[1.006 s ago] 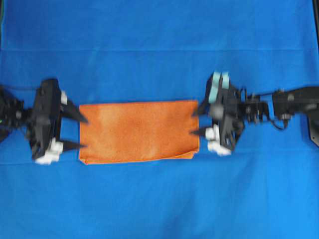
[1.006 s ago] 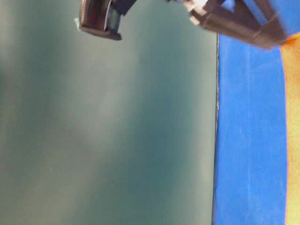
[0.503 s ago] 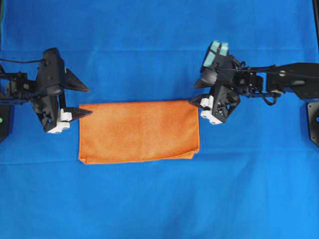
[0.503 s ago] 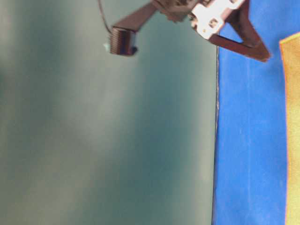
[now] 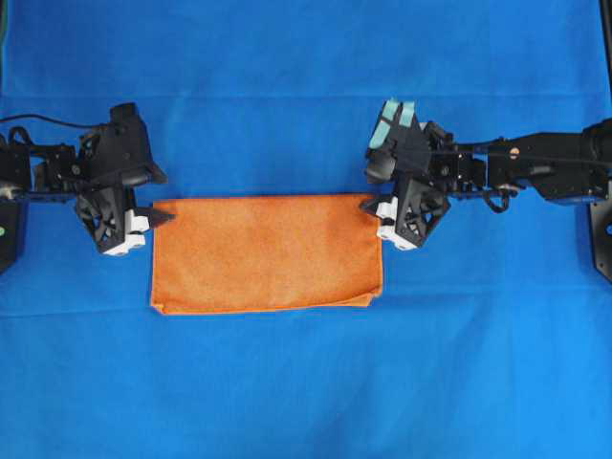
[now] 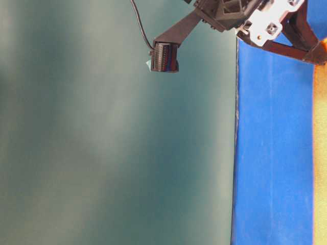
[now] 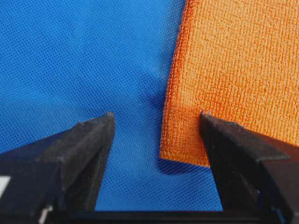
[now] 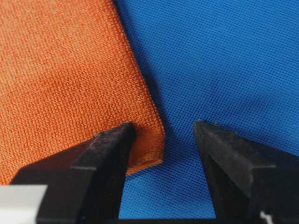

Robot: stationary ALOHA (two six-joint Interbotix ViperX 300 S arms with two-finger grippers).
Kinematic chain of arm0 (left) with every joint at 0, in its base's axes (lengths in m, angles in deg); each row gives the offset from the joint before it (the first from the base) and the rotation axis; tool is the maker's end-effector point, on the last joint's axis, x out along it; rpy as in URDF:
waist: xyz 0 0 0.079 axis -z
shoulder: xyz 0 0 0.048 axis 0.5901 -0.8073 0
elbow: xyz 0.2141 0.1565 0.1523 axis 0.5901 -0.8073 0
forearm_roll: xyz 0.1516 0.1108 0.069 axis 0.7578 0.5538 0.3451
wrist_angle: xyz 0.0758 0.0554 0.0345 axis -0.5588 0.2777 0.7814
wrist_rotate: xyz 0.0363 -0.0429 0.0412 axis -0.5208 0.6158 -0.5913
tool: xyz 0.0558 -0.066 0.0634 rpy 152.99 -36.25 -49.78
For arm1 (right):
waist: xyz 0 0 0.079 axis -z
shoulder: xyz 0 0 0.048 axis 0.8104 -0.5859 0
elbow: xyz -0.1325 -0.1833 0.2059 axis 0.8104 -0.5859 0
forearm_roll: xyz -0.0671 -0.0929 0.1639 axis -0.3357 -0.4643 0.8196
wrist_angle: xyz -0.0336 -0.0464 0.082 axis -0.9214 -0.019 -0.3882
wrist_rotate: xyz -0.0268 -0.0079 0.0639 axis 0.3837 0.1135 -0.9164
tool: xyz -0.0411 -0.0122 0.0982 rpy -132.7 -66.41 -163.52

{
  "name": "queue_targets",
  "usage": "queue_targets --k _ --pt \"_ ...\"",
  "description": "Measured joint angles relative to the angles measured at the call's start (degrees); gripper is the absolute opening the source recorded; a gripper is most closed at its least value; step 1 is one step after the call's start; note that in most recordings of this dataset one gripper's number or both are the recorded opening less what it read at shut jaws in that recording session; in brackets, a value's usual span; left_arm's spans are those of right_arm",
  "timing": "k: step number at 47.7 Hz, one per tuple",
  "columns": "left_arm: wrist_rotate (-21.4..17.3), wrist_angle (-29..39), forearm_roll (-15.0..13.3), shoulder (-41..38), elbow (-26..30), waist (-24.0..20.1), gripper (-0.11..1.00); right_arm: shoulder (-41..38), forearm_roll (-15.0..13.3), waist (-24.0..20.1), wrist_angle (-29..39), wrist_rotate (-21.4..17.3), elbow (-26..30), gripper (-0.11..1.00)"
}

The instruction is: Fold the orange towel.

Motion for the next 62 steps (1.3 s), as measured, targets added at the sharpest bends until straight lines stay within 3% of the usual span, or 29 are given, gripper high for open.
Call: queue_targets --k 6,14,21,30,39,52,62 --pt "0.5 0.6 0.0 0.0 0.0 0.0 0.45 0.0 0.0 -0.9 -0.1 0.0 0.0 0.44" --pt "0.7 1.8 0.0 0.0 0.2 0.2 0.19 0.0 0.0 -2.0 -0.1 0.0 0.0 0.02" --pt "0.7 2.1 0.0 0.0 0.3 0.1 0.03 0.0 0.0 -2.1 0.0 0.1 0.0 0.02" --pt "0.7 3.3 0.0 0.2 0.6 0.1 0.03 0.0 -0.1 -2.1 0.0 0.1 0.0 0.02" --pt "0.5 9.8 0.0 3.0 2.6 0.1 0.03 1.6 -0.1 -2.1 2.2 0.1 0.4 0.02" --pt "0.4 24.1 -0.1 15.2 8.3 1.1 0.03 11.6 0.0 -2.2 11.4 0.1 1.6 0.02" --pt "0.4 27.9 0.0 25.7 9.8 4.3 0.03 20.2 -0.1 -3.3 16.3 0.0 1.8 0.02"
